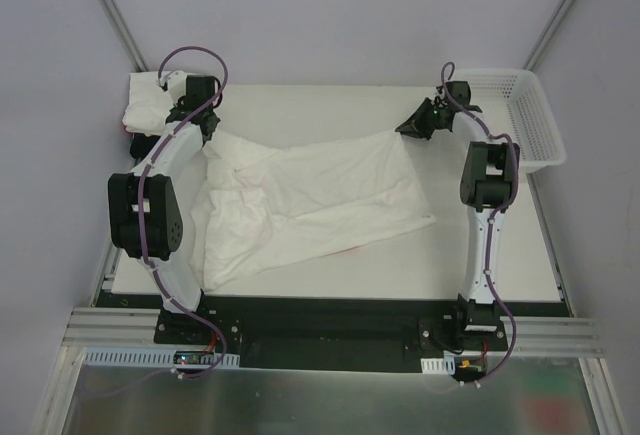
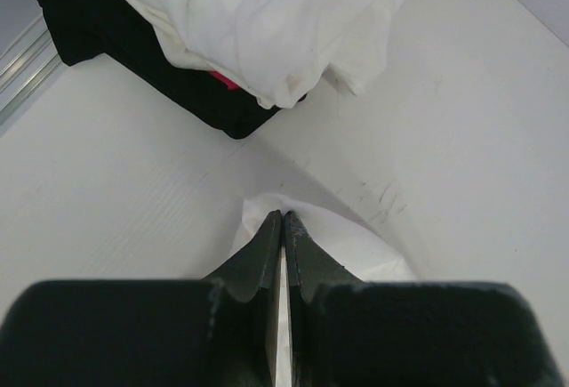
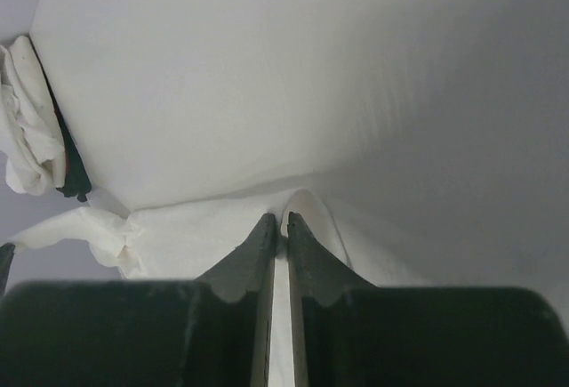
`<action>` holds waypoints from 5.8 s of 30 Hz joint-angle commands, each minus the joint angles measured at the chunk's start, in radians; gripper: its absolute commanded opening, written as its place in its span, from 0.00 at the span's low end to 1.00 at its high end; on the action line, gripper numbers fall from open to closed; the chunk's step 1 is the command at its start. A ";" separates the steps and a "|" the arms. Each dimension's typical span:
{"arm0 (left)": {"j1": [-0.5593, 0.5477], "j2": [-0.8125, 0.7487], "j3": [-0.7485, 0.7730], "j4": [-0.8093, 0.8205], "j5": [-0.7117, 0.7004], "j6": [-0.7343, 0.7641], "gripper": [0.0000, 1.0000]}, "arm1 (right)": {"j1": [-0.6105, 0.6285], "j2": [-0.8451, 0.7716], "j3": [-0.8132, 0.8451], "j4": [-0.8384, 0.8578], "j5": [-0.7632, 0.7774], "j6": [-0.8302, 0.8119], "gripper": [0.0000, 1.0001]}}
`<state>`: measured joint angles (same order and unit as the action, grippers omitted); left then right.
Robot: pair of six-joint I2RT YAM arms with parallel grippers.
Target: Fold and stack the t-shirts
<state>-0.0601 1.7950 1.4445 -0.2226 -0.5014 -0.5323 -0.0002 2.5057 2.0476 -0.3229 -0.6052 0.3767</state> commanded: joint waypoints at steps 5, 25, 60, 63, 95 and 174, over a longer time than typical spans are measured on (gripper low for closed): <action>-0.012 -0.032 0.004 0.003 -0.012 0.017 0.00 | -0.041 0.005 0.079 -0.031 0.028 -0.009 0.01; -0.012 -0.006 0.011 0.005 0.004 0.022 0.00 | -0.001 -0.005 0.187 -0.088 0.033 -0.041 0.01; -0.024 0.076 0.381 0.005 0.116 0.255 0.00 | 0.020 -0.059 0.168 -0.125 0.071 -0.096 0.01; -0.024 0.087 0.405 0.005 0.136 0.262 0.00 | 0.020 -0.083 0.151 -0.116 0.081 -0.102 0.01; -0.023 0.195 0.564 -0.004 0.152 0.319 0.00 | 0.003 -0.087 0.166 -0.108 0.079 -0.114 0.01; -0.043 0.076 0.398 -0.004 0.144 0.295 0.00 | -0.021 -0.067 0.069 -0.001 0.051 -0.071 0.19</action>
<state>-0.0914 1.9141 1.8187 -0.2485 -0.3485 -0.2436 -0.0338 2.5118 2.1452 -0.3309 -0.5381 0.2878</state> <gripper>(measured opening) 0.005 0.193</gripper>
